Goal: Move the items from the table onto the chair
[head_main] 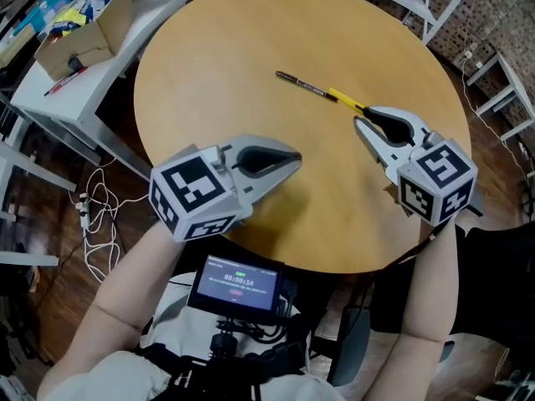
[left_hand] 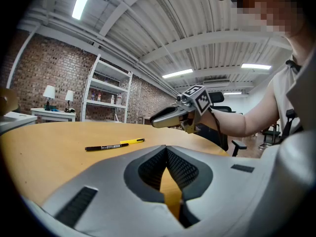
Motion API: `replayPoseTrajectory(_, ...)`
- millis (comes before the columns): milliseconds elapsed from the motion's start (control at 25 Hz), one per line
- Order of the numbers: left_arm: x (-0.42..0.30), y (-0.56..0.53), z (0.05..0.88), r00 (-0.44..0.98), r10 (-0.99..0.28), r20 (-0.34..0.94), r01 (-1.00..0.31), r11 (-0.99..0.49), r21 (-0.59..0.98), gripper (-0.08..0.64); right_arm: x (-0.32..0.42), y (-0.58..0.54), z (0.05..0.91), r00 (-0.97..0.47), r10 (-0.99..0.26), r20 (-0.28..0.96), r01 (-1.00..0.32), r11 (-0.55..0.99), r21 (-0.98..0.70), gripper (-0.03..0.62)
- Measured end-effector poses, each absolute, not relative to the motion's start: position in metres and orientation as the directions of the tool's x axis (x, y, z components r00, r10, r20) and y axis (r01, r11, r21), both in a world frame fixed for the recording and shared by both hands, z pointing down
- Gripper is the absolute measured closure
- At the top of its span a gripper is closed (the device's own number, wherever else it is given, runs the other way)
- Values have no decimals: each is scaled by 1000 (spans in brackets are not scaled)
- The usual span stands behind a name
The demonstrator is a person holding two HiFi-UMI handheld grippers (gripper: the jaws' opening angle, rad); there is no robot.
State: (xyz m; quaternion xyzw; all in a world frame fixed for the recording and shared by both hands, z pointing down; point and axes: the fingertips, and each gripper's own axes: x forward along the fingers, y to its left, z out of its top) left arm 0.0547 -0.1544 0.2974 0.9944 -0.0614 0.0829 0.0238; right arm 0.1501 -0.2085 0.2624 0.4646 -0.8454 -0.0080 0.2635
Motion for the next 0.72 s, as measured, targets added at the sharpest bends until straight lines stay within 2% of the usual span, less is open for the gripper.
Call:
replayPoseTrajectory(120, 56, -154, 298, 980, -115, 162, -123, -992, 37, 551, 169, -231, 276, -392, -743, 542, -746, 602, 285, 501)
replayPoseTrajectory(200, 58, -156, 297, 981, -120, 152, -127, -991, 35, 551, 180, -248, 287, -357, -712, 604, -718, 623, 310, 457)
replayPoseTrajectory(360, 57, -155, 298, 978, -121, 169, -128, -991, 31, 551, 193, -270, 317, -303, -649, 698, -684, 658, 315, 457)
replayPoseTrajectory(720, 56, -151, 295, 978, -109, 180, -117, -993, 33, 551, 204, -289, 349, -281, -521, 806, -655, 717, 236, 457)
